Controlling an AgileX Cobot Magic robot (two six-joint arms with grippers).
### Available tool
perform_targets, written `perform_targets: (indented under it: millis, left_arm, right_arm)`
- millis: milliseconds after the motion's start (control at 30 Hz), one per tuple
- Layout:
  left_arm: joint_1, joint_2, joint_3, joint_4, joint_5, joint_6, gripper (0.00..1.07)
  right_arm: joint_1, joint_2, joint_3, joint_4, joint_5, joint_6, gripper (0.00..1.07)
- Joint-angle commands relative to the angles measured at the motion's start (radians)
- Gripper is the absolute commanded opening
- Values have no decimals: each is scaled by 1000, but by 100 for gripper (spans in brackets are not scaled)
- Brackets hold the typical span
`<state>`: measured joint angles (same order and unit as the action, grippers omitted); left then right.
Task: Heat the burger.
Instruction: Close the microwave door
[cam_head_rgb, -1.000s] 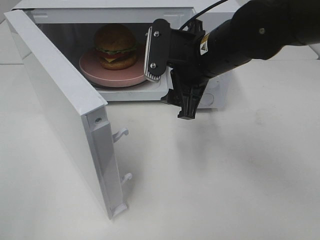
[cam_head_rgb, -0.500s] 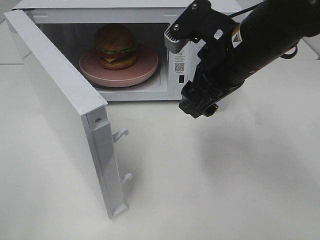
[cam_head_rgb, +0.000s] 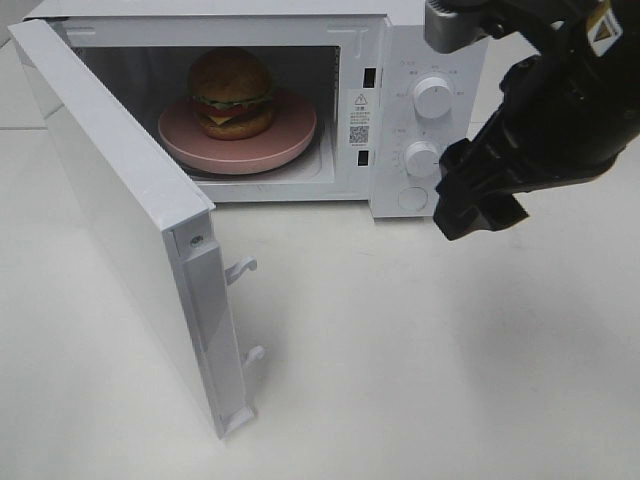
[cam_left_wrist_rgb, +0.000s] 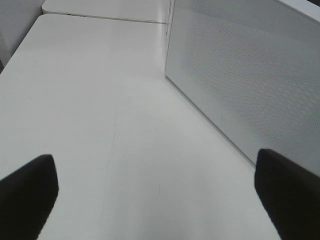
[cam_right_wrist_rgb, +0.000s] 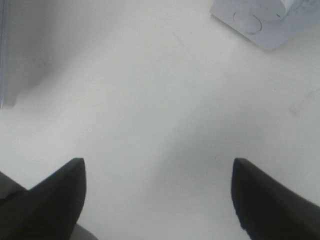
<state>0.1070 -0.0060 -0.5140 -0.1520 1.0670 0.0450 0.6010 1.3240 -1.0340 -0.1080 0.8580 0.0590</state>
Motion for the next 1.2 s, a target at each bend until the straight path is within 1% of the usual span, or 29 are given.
perform_targets:
  millis: [33, 100, 267, 600, 800, 867, 900, 933, 967, 1000, 1033, 1067, 1100, 1133, 1167, 1200]
  left_arm:
    - [4, -16, -1, -1, 0, -3, 100]
    - [4, -16, -1, -1, 0, -3, 100]
    - [4, -16, -1, -1, 0, -3, 100]
    - [4, -16, -1, -1, 0, -3, 100]
    - [4, -16, -1, -1, 0, -3, 100]
    - [4, -16, -1, -1, 0, -3, 100]
    - [4, -16, -1, -1, 0, -3, 100]
    - [4, -16, -1, -1, 0, -3, 100]
    - [4, -16, -1, -1, 0, -3, 100]
    - [4, -16, -1, -1, 0, -3, 100]
    - [4, -16, -1, -1, 0, -3, 100]
    - [4, -16, -1, -1, 0, -3, 100]
    - [4, -16, -1, -1, 0, -3, 100]
    - [4, -16, -1, -1, 0, -3, 100]
    - [4, -16, -1, -1, 0, -3, 100]
    - [4, -16, -1, -1, 0, -3, 100]
  right_arm:
    - [-4, -35, 5, 0, 66, 18, 76]
    - [-4, -72, 6, 2, 125, 18, 76]
    - [-4, -133, 6, 3, 196, 23, 76]
    - [-4, -277, 6, 6, 287, 34, 76]
    - [-4, -346, 6, 10, 302, 38, 76]
    - [-4, -407, 6, 8, 314, 43, 76]
    - [-4, -407, 6, 8, 314, 43, 76]
    - [-4, -418, 12, 7, 315, 49, 76]
    - [-8, -440, 40, 2, 313, 55, 76]
    - [-8, -440, 40, 2, 313, 55, 76]
    - [-17, -448, 56, 4, 310, 55, 76]
    - [-61, -474, 97, 6, 306, 55, 76]
    - [-61, -474, 97, 6, 306, 55, 76]
    - [-123, -508, 144, 6, 292, 54, 76]
    - [-123, -508, 144, 6, 292, 54, 76]
    - [-149, -524, 162, 6, 285, 52, 76]
